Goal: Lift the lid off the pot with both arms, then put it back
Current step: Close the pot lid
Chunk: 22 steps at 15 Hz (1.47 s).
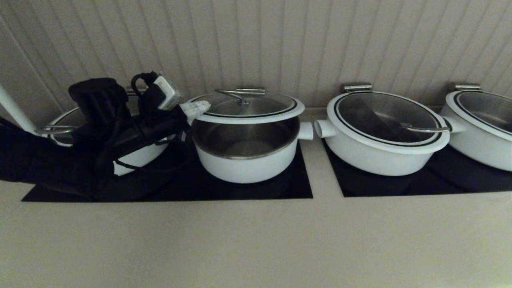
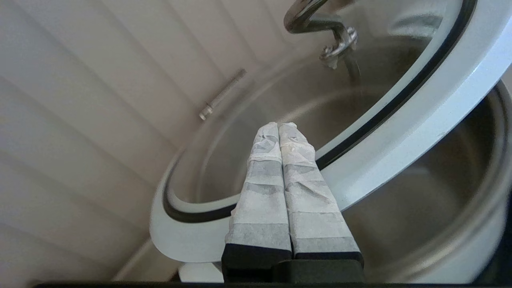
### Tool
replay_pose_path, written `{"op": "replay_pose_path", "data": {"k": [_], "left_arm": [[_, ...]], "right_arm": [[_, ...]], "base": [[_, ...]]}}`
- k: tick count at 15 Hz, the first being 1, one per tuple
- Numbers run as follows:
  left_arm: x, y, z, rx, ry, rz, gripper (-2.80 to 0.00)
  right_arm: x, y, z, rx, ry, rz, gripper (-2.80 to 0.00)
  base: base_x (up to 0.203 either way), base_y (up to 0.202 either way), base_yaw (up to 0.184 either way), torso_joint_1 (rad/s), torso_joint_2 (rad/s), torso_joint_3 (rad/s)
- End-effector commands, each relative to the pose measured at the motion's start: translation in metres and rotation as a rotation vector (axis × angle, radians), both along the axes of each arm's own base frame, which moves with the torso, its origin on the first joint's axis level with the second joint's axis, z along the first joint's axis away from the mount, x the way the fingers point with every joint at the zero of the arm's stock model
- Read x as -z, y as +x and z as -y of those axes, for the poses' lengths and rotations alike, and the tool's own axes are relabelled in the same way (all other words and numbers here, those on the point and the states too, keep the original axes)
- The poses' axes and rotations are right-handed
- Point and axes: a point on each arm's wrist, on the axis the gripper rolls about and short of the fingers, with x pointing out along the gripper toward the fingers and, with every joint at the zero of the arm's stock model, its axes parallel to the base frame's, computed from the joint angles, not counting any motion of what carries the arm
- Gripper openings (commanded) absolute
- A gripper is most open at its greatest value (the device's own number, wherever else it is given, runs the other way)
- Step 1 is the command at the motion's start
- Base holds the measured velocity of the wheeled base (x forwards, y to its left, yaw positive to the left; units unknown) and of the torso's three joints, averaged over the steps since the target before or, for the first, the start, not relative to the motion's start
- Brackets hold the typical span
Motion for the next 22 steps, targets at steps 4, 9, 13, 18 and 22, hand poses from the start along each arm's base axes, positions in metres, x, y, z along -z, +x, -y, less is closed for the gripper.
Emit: {"op": "replay_pose_path", "data": {"k": [4,9,13,18,22], "left_arm": [[0.022,-0.002,0.003,0.011,0.009,-0.029,-2.80],[0.042,-0.001,0.005,0.015,0.009,-0.034,-2.80],[0.056,-0.004,0.005,0.014,0.010,-0.045,-2.80],[0.082,-0.011,0.003,0.015,0.017,-0.074,-2.80],[0.099,-0.012,0.003,0.011,0.020,-0.092,-2.80]], "right_arm": [[0.000,0.000,0.000,-0.001,-0.001,-0.001,-2.80],[0.000,0.000,0.000,-0.001,-0.001,-0.001,-2.80],[0.000,0.000,0.000,-0.001,-0.001,-0.001,-2.80],[0.000,0.000,0.000,-0.001,-0.001,-0.001,-2.80],[0.000,0.000,0.000,-0.001,-0.001,-0.001,-2.80]], "base": [[0.000,0.000,0.000,0.000,0.00,0.000],[0.000,0.000,0.000,0.000,0.00,0.000],[0.000,0.000,0.000,0.000,0.00,0.000],[0.000,0.000,0.000,0.000,0.00,0.000],[0.000,0.000,0.000,0.000,0.00,0.000]]}}
